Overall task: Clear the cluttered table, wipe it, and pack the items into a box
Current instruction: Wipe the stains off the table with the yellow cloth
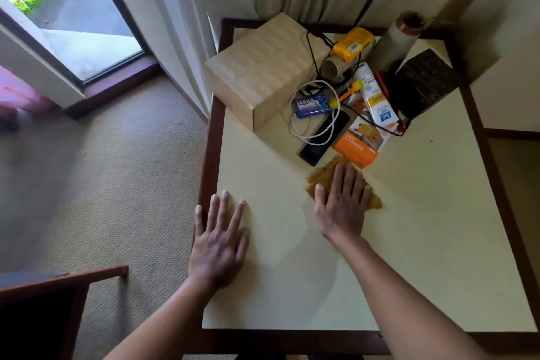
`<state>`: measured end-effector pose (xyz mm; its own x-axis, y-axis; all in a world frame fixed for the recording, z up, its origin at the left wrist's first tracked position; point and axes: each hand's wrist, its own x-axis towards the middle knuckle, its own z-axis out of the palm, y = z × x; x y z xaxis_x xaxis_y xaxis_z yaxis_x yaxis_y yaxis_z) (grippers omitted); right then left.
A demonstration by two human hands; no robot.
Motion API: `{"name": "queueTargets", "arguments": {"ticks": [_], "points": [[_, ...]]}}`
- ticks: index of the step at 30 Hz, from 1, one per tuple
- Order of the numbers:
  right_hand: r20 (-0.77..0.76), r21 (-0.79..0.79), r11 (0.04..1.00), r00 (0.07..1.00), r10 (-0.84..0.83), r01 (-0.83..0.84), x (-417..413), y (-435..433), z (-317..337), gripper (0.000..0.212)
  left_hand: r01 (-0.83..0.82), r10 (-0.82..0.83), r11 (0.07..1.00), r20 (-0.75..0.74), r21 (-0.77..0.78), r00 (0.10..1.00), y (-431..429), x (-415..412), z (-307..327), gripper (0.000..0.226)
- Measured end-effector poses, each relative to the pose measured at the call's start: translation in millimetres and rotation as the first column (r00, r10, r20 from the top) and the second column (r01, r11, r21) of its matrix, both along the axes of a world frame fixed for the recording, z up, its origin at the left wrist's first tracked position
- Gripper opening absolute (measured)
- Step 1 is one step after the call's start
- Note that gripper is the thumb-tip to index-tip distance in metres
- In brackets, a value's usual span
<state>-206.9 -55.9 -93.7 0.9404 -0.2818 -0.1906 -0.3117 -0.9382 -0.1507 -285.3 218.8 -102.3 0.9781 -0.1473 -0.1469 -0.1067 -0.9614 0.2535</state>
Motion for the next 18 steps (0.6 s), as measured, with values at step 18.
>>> {"name": "queueTargets", "arguments": {"ticks": [18], "points": [[-0.014, 0.053, 0.936, 0.937, 0.35, -0.349, -67, 62, 3, 0.076, -0.046, 0.046, 0.999, 0.04, -0.001, 0.998, -4, -3, 2, 0.08]]}}
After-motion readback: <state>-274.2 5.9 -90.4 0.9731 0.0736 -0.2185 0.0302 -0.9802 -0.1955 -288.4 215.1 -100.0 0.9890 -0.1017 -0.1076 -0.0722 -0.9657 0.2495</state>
